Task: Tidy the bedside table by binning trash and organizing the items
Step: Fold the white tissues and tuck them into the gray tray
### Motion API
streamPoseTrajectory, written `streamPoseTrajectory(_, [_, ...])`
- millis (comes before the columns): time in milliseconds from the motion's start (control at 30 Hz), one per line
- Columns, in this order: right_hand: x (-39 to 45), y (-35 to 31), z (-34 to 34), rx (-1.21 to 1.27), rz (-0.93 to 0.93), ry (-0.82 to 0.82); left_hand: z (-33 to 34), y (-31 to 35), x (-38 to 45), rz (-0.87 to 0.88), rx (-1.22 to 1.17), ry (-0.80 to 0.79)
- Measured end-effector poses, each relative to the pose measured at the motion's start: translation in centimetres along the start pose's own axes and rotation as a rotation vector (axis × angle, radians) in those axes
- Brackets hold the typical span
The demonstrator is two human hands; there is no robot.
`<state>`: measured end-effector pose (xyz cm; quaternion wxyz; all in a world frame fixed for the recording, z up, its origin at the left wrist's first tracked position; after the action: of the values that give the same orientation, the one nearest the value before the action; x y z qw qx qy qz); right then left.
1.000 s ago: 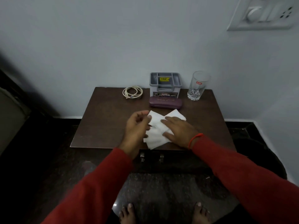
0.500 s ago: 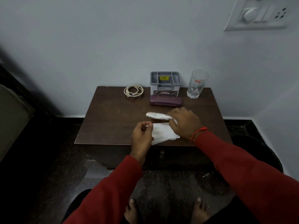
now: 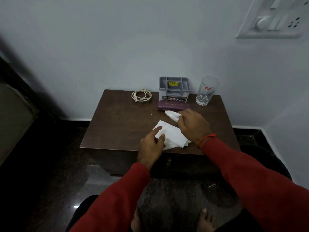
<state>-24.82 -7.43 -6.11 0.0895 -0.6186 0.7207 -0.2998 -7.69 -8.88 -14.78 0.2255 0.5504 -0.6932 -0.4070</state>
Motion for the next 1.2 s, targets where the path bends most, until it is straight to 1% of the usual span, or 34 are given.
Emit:
streamPoseTrajectory(100, [0.5, -0.4, 0.4, -0.053, -0.042, -0.007, 0.2, 0.0, 0.0, 0.02, 0.07, 0.012])
streamPoseTrajectory(167, [0.5, -0.4, 0.8, -0.075, -0.057, 0.005, 0.0, -0.2, 0.1, -0.01, 0.022, 0.032])
streamPoseTrajectory(200, [0.5, -0.3, 1.5, -0.05, -0.039, -0.028, -0.1, -0.3, 0.2, -0.025, -0.011, 0.043])
streamPoseTrajectory(233, [0.5, -0.4, 2.7, -0.019, -0.019, -0.102, -0.4, -0.3, 0.4, -0.035, -0.04, 0.059])
streamPoseTrajectory(300, [0.0, -0.8, 5.8, 0.013, 0.011, -0.313, -0.9, -0.4, 0.6, -0.05, -0.095, 0.091])
streamPoseTrajectory(333, [-0.4, -0.9, 6.9, 0.02, 0.019, -0.385, -1.2, -0.6, 0.7, -0.058, -0.12, 0.107])
streamPoseTrajectory(367, [-0.8, -1.0, 7.4, 0.016, 0.015, -0.41, -1.5, -0.9, 0.8, -0.064, -0.145, 0.126])
streamPoseTrajectory(400, [-1.1, -1.1, 7.4, -0.02, -0.007, -0.396, -1.8, -1.0, 0.9, -0.071, -0.16, 0.142])
streamPoseTrajectory(467, [-1.9, -0.4, 7.2, -0.173, -0.043, -0.388, -2.3, -1.4, 0.9, -0.1, -0.193, 0.163])
streamPoseTrajectory(533, [-2.8, 1.0, 7.7, -0.262, -0.008, -0.455, -2.4, -1.8, 1.1, -0.12, -0.221, 0.166])
streamPoseTrajectory(600, [-3.5, 1.1, 7.9, -0.241, -0.019, -0.459, -2.4, -2.0, 1.2, -0.136, -0.227, 0.176])
streamPoseTrajectory(700, [-3.8, 0.4, 7.4, -0.205, -0.133, -0.338, -2.9, -2.1, 1.1, -0.153, -0.245, 0.244])
streamPoseTrajectory(733, [-3.6, 0.6, 6.9, -0.157, -0.103, -0.301, -3.2, -2.0, 1.0, -0.156, -0.262, 0.271])
streamPoseTrajectory(767, [-3.3, 0.9, 6.0, -0.07, -0.03, -0.249, -3.5, -1.9, 1.0, -0.15, -0.303, 0.3])
streamPoseTrajectory(800, [-3.0, 1.2, 5.1, 0.082, 0.081, -0.2, -3.7, -1.7, 1.0, -0.144, -0.357, 0.315])
streamPoseTrajectory(833, [-2.5, 1.9, 4.4, 0.328, 0.217, -0.137, -3.7, -1.6, 1.2, -0.149, -0.421, 0.307])
streamPoseTrajectory(867, [-2.4, 2.5, 4.2, 0.661, 0.386, -0.084, -3.4, -1.3, 1.3, -0.162, -0.483, 0.253])
streamPoseTrajectory(900, [-2.6, 2.6, 4.6, 0.998, 0.543, -0.068, -2.6, -0.8, 1.4, -0.192, -0.547, 0.163])
streamPoseTrajectory(933, [-2.8, 2.1, 5.4, 1.269, 0.666, -0.09, -1.5, -0.3, 1.5, -0.221, -0.645, 0.039])
streamPoseTrajectory(967, [-3.0, 1.5, 6.0, 1.437, 0.743, -0.151, 0.0, 0.4, 1.4, -0.238, -0.776, -0.099])
streamPoseTrajectory(1000, [-3.3, 0.8, 6.4, 1.498, 0.776, -0.222, 1.1, 1.4, 0.8, -0.259, -0.902, -0.212])
streamPoseTrajectory(1033, [-3.4, 0.0, 6.7, 1.528, 0.778, -0.299, 1.9, 2.4, 0.3, -0.274, -1.011, -0.292])
streamPoseTrajectory(1067, [-3.5, -0.6, 6.9, 1.538, 0.769, -0.345, 2.5, 2.8, 0.1, -0.292, -1.055, -0.325])
streamPoseTrajectory(1100, [-3.3, -0.9, 6.9, 1.538, 0.752, -0.357, 2.7, 2.7, 0.1, -0.304, -1.054, -0.31])
streamPoseTrajectory(1133, [-3.1, -0.8, 6.6, 1.504, 0.728, -0.334, 2.6, 2.7, 0.3, -0.303, -1.025, -0.274])
streamPoseTrajectory(1200, [-2.6, 0.1, 5.7, 1.417, 0.693, -0.24, 2.3, 2.5, 1.0, -0.278, -0.992, -0.21])
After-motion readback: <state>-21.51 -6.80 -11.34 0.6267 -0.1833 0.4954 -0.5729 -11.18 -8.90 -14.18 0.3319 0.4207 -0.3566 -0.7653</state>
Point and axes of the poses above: each hand's wrist, its own x-axis towards the middle knuckle, its own z-axis out of the palm, y = z × x, the point moved 10 cm from there along x, towards the middle knuckle, and after that the axes turned 10 degrees about x, right-handed, at the moved point
